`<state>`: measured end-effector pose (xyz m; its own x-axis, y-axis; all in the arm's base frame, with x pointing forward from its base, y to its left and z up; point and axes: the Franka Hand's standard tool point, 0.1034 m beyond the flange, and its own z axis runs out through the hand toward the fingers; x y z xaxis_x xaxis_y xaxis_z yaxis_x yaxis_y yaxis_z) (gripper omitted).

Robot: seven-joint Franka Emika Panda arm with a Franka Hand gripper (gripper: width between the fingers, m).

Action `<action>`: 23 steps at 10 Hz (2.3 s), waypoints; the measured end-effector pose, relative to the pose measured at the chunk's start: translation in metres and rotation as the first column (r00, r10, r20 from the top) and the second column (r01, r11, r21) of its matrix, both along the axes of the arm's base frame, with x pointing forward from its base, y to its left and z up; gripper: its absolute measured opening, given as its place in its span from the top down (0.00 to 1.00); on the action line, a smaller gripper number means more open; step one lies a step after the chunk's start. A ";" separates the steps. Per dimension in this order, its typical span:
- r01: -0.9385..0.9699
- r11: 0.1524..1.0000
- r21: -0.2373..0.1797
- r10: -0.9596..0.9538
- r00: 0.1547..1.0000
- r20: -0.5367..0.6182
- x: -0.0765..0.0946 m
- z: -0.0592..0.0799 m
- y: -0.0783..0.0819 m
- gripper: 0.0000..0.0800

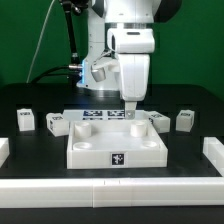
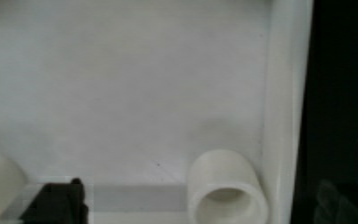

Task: Assemble one leg

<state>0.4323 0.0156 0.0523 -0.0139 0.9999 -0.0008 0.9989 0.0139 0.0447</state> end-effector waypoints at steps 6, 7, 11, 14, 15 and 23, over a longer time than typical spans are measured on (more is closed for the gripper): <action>0.018 1.000 0.020 -0.018 1.000 0.002 -0.024 -0.036 -0.019 0.19; 0.020 1.000 0.021 -0.020 1.000 -0.008 -0.027 -0.041 -0.018 0.19; 0.034 0.999 0.023 -0.034 0.999 -0.009 -0.028 -0.043 -0.017 0.49; 0.034 0.999 0.023 -0.034 0.999 -0.010 -0.028 -0.044 -0.017 0.90; 0.036 0.999 0.023 -0.036 0.999 -0.011 -0.028 -0.044 -0.018 0.93; 0.036 0.999 0.023 -0.036 0.999 -0.011 -0.028 -0.044 -0.018 0.92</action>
Offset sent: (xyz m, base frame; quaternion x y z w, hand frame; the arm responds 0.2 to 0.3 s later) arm -0.0271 -0.0161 -0.0317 -0.0348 0.0296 -0.0297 0.9985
